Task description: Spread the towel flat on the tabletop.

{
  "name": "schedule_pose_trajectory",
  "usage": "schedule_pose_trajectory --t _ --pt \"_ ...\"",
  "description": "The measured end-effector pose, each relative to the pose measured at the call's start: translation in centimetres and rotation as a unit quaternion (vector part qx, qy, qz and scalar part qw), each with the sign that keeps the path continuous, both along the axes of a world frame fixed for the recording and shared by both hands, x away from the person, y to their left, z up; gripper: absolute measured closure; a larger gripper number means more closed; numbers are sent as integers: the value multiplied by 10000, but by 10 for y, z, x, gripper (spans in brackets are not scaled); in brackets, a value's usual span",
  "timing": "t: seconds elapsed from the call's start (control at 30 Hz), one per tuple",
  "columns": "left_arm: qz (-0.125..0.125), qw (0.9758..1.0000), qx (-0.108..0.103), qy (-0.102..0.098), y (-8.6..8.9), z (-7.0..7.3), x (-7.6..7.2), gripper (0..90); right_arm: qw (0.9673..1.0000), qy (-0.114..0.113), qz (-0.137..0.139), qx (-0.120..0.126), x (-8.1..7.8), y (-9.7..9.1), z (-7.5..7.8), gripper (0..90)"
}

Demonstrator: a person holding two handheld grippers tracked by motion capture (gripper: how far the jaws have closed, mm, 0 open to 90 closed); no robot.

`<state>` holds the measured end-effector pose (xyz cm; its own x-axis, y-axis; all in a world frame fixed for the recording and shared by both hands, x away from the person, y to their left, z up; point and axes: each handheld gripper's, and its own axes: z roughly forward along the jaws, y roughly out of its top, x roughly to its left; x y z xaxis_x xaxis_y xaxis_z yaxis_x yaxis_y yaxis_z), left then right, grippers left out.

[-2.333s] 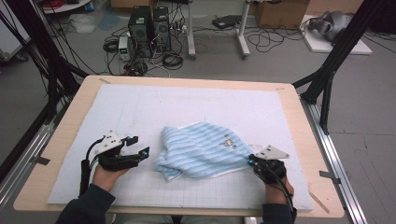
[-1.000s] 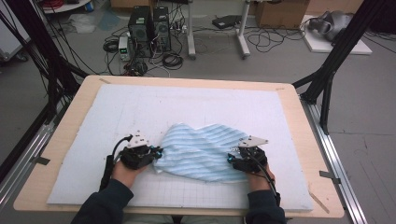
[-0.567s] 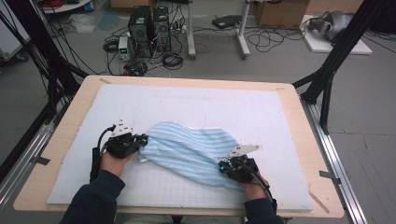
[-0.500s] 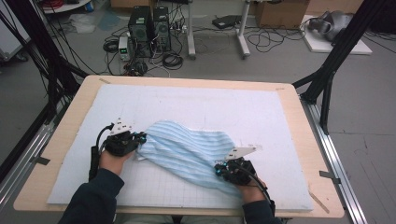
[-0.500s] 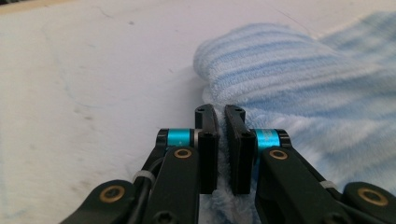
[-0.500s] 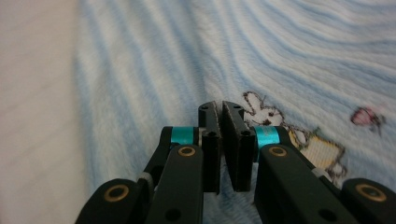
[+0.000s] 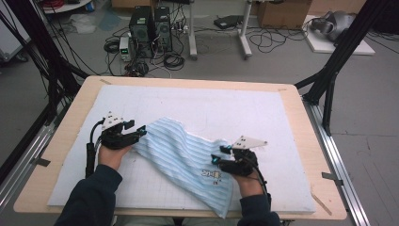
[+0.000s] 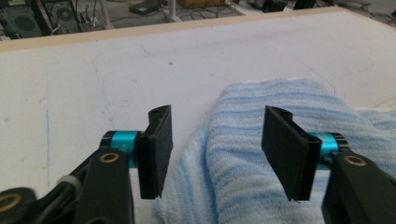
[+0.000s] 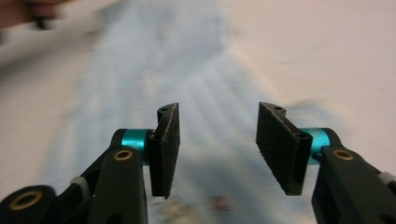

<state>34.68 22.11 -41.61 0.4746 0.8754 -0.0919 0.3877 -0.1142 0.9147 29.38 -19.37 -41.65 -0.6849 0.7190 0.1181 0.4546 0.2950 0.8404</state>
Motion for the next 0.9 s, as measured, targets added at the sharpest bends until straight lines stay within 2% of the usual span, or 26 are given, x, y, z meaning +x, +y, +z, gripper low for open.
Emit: schedule_pose_trajectory --t 0.07,0.13,0.23,0.3,0.33,0.37,0.4,0.43,0.47,0.53,0.6,0.7,0.83,0.9 --pt "-56 10000 -25 -6 0 0 -1 414 9990 -1 -336 -304 14 -6 1 445" --pt "-100 9999 -34 -2 0 -1 -2 413 9968 55 -473 -643 27 -4 -2 427" --pt "-214 9998 -47 26 -1 -4 -3 412 9936 301 -433 -1001 42 6 -13 440" --pt "-215 9997 -74 40 -1 -5 -4 412 9912 510 -264 -1190 47 10 -21 568" --pt "-235 9997 -76 41 0 -6 -4 412 9901 533 -218 -1282 47 11 -23 613" --pt "-213 9997 -87 42 0 -6 -5 412 9899 538 -176 -1301 46 10 -22 761" --pt "-234 9997 -59 46 1 -6 -5 413 9891 545 -103 -1361 44 8 -20 816" --pt "-217 9997 -79 51 1 -7 -6 413 9879 531 -90 -1452 41 6 -19 836" --pt "-226 9997 -73 69 2 -7 -7 413 9865 473 -162 -1558 33 -1 -18 839" --pt "-215 9997 -85 57 3 -7 -9 413 9860 446 -202 -1593 29 -5 -19 839" --pt "-244 9997 -58 77 4 -7 -10 413 9858 415 -400 -1578 17 -20 -20 837" --pt "-262 9996 -59 67 3 -7 -10 413 9824 350 -702 -1696 -3 -40 -17 832" --pt "-275 9995 -98 101 1 -8 -10 414 9812 274 -1031 -1607 -27 -70 -12 820" --pt "-315 9994 -108 125 -1 -9 -9 414 9825 319 -1115 -1459 -36 -85 -12 804"
